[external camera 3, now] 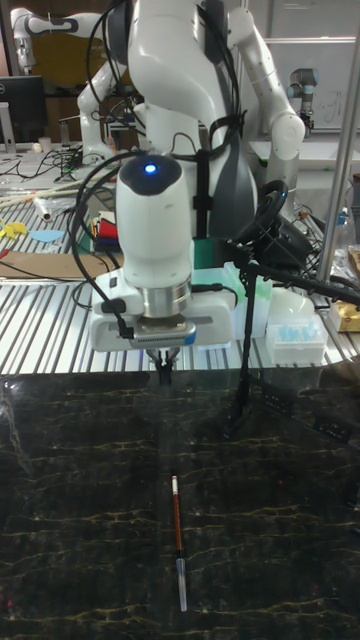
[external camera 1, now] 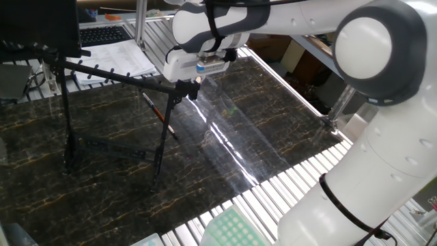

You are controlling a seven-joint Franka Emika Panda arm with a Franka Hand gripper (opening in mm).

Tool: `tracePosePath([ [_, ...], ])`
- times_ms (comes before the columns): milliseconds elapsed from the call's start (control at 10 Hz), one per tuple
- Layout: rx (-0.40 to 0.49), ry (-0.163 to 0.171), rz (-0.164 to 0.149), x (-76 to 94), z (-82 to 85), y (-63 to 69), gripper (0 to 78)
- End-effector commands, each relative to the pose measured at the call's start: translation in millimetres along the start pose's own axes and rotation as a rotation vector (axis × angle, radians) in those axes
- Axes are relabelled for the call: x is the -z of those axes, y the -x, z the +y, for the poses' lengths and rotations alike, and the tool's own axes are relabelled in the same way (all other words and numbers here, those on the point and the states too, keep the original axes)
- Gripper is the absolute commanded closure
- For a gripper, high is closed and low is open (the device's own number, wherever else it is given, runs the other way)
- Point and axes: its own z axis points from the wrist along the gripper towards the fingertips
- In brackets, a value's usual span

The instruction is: Place the brush on the pen rack

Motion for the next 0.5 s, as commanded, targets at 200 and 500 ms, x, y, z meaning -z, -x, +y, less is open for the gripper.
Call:
tracePosePath([
  [200,0.001,-0.003,0.007,-10.6,-1.2,3.9,77.6],
  [500,-0.007,-0.007,0.005,-11.3,-2.8,6.9,77.6],
])
